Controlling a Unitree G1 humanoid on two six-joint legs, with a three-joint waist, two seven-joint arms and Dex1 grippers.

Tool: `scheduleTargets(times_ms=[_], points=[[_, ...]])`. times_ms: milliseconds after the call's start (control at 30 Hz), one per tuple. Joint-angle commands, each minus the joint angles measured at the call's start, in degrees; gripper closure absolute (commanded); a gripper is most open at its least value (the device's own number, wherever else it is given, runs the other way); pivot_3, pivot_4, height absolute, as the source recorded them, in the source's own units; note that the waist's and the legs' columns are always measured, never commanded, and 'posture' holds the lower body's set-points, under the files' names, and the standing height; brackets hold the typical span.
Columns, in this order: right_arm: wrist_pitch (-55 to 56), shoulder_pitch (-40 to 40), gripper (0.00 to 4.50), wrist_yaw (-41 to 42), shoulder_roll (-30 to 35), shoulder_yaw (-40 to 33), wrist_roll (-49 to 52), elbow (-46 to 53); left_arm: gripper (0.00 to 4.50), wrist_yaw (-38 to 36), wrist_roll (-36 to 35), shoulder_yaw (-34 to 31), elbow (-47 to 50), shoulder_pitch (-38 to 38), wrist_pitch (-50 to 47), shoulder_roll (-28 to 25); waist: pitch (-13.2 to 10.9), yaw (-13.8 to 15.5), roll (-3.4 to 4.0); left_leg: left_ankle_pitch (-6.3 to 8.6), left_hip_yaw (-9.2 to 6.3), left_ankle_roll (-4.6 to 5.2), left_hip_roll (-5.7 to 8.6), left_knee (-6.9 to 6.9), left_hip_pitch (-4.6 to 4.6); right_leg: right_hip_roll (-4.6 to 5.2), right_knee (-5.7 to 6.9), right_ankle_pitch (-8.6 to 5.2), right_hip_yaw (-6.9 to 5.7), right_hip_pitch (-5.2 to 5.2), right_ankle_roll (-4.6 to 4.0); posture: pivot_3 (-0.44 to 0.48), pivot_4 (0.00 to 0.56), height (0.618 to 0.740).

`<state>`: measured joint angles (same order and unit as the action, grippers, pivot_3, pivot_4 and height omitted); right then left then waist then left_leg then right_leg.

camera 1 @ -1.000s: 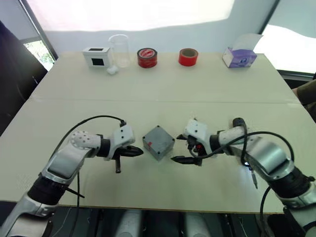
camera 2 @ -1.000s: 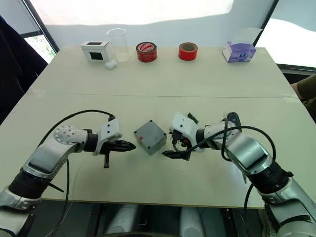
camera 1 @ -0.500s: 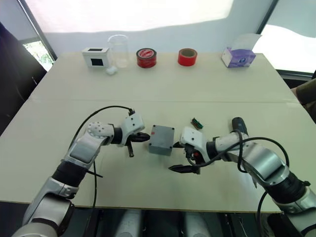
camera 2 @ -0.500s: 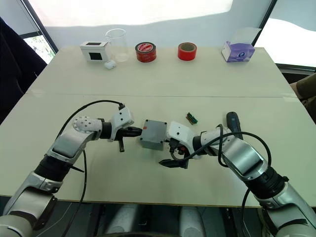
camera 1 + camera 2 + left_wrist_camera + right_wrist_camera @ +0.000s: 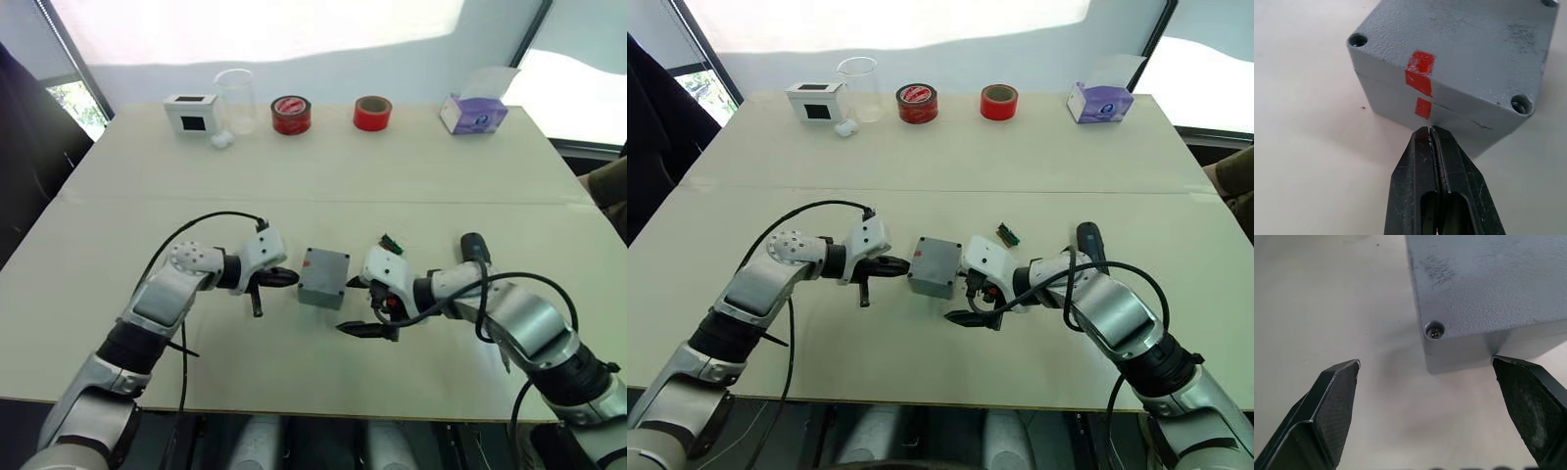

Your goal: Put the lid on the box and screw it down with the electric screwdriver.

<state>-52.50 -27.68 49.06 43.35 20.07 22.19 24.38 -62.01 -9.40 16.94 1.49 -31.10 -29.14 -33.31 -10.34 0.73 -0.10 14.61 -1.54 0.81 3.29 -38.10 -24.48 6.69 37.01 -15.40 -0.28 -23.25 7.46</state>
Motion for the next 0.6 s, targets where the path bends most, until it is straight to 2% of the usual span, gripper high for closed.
scheduleTargets(times_ms=[33,267,433,600], points=[[1.5,-0.9,0.07,0.2,-1.2,-0.5,-0.4,-0.1,4.50,0.1,-1.4,0.2,3.5,-0.3,-0.6,1.4,0.0,0.0,0.00,0.00,0.00,0.00,0.00,0.00,0.00,0.00,0.00,0.00,0.00,0.00,0.00,0.000,0.150,0.740],[1.8,-1.2,0.07,1.2,-0.3,-1.3,-1.4,-0.2,4.50,-0.1,-0.8,-0.7,3.1,-0.4,-0.3,0.5,0.0,-0.1,0.00,0.00,0.00,0.00,0.00,0.00,0.00,-0.01,0.01,0.00,0.00,-0.01,0.00,0.000,0.150,0.740],[0.4,0.0,0.07,2.1,1.7,-12.4,3.7,-0.8,4.50,-0.2,-1.0,-2.5,2.9,-0.9,-0.5,-1.7,0.0,-0.1,0.00,0.00,0.00,0.00,0.00,0.00,0.00,-0.01,0.00,0.00,0.00,-0.01,0.00,0.000,0.150,0.740],[6.0,8.4,0.07,4.8,7.2,-20.0,3.5,-1.4,4.50,-2.5,-4.7,-5.7,5.5,-0.4,-3.2,-5.0,0.0,0.0,-0.01,0.01,0.00,0.02,0.00,0.00,0.00,0.00,-0.04,0.00,-0.01,0.03,0.00,0.000,0.150,0.740]])
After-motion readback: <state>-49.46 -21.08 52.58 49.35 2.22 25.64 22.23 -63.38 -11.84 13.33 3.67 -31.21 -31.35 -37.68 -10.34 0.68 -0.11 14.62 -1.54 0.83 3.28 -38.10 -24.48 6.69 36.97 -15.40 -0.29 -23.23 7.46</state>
